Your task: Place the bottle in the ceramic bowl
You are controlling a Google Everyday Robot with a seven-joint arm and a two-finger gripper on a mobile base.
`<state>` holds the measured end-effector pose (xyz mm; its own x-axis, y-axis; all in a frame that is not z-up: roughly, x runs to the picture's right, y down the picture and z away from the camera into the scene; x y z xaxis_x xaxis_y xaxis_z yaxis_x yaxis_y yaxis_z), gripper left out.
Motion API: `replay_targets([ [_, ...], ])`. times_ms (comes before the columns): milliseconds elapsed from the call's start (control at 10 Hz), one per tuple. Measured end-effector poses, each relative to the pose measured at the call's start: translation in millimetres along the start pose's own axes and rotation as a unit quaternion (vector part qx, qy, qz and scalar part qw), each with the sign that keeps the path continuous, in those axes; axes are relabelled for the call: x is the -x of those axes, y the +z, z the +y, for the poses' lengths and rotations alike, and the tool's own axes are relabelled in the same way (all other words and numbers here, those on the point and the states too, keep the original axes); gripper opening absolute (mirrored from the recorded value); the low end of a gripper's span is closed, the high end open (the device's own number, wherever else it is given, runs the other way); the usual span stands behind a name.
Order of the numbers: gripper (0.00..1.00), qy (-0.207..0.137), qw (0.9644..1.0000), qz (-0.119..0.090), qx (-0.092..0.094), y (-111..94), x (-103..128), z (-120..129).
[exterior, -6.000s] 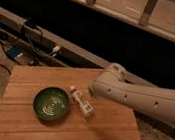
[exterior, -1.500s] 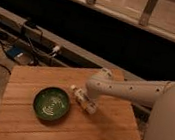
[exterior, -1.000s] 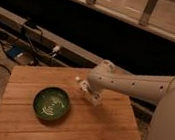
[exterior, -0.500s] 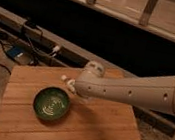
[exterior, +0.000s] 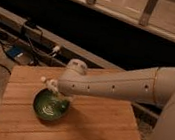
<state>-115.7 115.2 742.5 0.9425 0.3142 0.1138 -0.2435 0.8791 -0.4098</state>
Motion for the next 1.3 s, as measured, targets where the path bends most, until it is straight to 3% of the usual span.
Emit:
replay_targets([
  [300, 0.02, -0.053, 0.996, -0.018, 0.069, 14.9, 25.6, 36.3],
  [500, 0.02, -0.069, 0.9922, -0.024, 0.101, 19.9, 31.9, 49.8],
  [1300, 0.02, -0.071, 0.9915, -0.025, 0.107, 20.6, 32.6, 52.1],
])
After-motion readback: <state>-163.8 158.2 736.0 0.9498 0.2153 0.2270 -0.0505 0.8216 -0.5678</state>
